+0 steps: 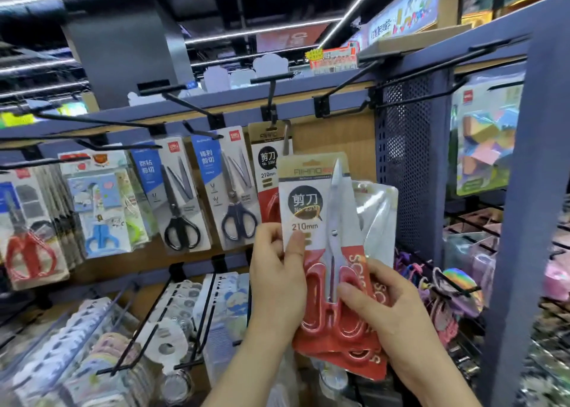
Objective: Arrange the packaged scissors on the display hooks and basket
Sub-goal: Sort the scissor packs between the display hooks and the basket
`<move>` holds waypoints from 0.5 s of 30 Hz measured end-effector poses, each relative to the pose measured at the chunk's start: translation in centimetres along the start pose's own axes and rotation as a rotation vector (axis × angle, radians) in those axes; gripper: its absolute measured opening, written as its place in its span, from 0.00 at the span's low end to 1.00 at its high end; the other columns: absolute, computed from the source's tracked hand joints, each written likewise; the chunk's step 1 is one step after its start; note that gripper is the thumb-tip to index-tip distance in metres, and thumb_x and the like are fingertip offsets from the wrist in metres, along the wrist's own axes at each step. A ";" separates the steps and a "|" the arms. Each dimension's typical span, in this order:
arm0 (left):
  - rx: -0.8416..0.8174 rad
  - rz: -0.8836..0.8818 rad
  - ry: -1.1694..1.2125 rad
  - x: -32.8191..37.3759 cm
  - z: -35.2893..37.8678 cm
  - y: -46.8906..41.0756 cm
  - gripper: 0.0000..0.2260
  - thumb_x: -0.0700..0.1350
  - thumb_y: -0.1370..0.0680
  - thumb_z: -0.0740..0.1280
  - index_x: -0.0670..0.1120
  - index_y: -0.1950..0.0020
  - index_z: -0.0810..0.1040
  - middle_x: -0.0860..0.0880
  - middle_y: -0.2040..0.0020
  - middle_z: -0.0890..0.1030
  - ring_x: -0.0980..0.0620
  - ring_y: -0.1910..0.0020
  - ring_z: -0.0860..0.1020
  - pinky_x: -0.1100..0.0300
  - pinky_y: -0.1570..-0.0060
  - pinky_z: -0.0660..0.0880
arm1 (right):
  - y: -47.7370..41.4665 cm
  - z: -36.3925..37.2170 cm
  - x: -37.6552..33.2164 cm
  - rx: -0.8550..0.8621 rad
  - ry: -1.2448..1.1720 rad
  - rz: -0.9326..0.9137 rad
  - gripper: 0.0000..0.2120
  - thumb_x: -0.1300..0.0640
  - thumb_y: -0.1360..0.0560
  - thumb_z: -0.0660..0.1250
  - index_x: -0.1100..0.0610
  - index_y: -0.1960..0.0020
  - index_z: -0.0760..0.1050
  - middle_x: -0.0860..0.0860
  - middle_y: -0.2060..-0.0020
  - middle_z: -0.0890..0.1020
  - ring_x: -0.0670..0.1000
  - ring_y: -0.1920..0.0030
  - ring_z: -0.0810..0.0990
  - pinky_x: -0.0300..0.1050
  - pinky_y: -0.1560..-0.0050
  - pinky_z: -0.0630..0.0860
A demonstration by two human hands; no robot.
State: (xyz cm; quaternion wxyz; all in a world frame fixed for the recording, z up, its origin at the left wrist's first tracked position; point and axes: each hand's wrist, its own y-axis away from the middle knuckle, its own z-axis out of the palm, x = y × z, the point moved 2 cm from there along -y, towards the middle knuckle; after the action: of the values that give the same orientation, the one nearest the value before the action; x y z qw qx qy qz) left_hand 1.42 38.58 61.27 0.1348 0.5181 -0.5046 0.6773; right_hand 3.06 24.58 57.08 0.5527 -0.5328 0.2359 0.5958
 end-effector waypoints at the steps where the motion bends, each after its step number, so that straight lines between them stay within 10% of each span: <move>1: 0.003 -0.013 0.029 0.1 -0.2 0.3 0.03 0.50 0.20 0.64 0.54 0.54 0.72 0.44 0.62 0.81 0.43 0.63 0.80 0.43 0.60 0.78 | 0.0 -0.1 -0.2 -0.018 0.033 -0.010 0.21 0.48 0.42 0.79 0.51 0.50 0.84 0.59 0.55 0.87 0.62 0.54 0.86 0.58 0.51 0.83; 7: -0.072 -0.010 0.454 5.6 -2.3 -3.7 0.18 0.41 0.27 0.70 0.44 0.39 0.73 0.45 0.49 0.85 0.44 0.51 0.84 0.48 0.50 0.81 | 0.1 -0.1 -1.7 -0.083 0.217 -0.088 0.13 0.51 0.36 0.83 0.47 0.54 0.86 0.53 0.57 0.87 0.53 0.56 0.86 0.51 0.52 0.83; 15: -0.009 0.096 0.246 10.6 -2.5 -9.5 0.02 0.41 0.26 0.73 0.46 0.57 0.82 0.48 0.63 0.85 0.51 0.66 0.83 0.58 0.67 0.80 | -1.1 2.3 -3.2 -0.097 0.169 -0.198 0.11 0.57 0.38 0.78 0.49 0.56 0.86 0.53 0.59 0.87 0.50 0.60 0.85 0.46 0.57 0.83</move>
State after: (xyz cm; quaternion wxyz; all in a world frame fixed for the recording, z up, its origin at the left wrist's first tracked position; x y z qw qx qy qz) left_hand 2.18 41.30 75.47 0.1653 0.4058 -0.5116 0.7391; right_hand 2.64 25.59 61.05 0.5607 -0.6278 0.1990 0.5019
